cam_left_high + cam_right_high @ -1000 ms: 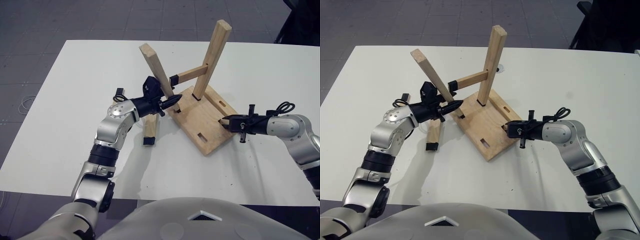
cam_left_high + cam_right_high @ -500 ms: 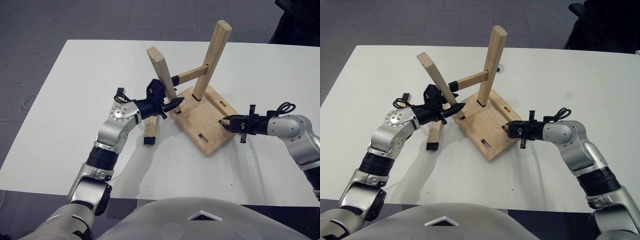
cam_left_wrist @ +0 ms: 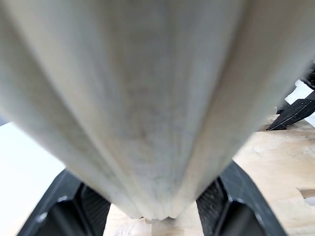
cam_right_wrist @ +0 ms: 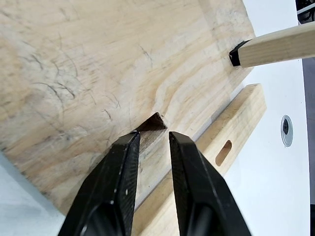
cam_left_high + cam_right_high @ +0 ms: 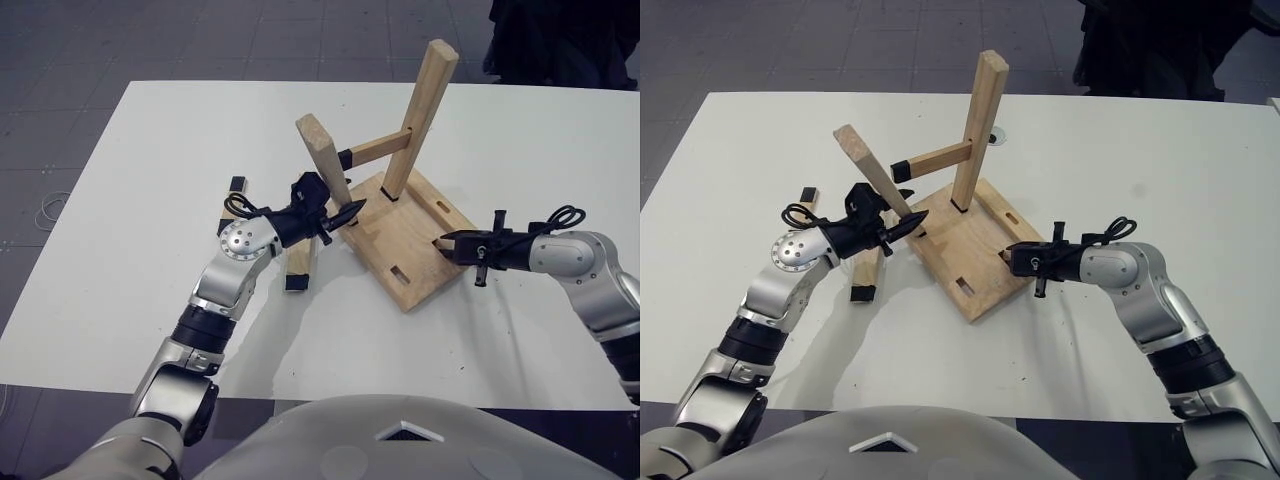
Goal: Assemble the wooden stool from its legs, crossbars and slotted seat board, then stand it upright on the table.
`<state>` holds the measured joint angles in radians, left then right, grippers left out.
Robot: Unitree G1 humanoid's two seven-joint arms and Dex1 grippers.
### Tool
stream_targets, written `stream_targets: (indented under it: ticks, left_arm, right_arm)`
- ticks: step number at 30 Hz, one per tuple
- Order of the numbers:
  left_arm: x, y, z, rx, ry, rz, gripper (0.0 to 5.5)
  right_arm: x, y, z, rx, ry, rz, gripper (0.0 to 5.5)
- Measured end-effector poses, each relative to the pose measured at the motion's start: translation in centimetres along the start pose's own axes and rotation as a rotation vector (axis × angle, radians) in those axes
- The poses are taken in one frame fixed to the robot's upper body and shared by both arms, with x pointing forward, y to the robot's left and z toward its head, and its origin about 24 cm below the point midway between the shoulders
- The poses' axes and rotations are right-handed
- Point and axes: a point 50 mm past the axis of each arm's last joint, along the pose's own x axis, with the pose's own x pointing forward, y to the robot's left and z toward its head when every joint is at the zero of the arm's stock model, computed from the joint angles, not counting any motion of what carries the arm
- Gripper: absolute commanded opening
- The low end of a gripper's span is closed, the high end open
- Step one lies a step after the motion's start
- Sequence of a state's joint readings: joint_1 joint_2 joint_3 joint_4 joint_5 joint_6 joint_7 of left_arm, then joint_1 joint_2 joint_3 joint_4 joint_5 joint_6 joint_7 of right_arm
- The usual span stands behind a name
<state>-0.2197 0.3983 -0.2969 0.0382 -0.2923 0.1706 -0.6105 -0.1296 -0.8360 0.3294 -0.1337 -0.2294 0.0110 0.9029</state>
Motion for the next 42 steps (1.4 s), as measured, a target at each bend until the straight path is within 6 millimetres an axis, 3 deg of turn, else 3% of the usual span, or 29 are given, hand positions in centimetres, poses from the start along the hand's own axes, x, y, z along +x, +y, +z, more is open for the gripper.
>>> stream_targets:
  ticks: [12, 31, 36, 38, 42]
  left_arm:
    - [-2.4, 0.2, 0.2, -0.200, 0.054, 0.035, 2.05]
    - [-2.9, -0.4, 0.2, -0.130, 0.082, 0.001, 2.05]
    - [-2.9, 0.0, 0.0, -0.125, 0.079, -0.027, 2.05]
    - [-3.0, 0.2, 0.1, -0.121, 0.085, -0.042, 2.05]
    - [-2.9, 0.2, -0.6, -0.134, 0.112, -0.055, 2.05]
  right_arm:
    - [0.1, 1.3, 0.5, 0.021, -0.027, 0.014, 1.10]
    - [0.0, 1.6, 0.7, 0.029, -0.042, 0.009, 1.10]
    - [0.1, 1.5, 0.9, 0.169, -0.095, -0.005, 1.10]
    - [-0.1, 0.9, 1.1, 0.337, -0.134, -0.029, 1.10]
    - [-2.9, -4.7, 4.9, 0.546, -0.366, -0.148, 1.10]
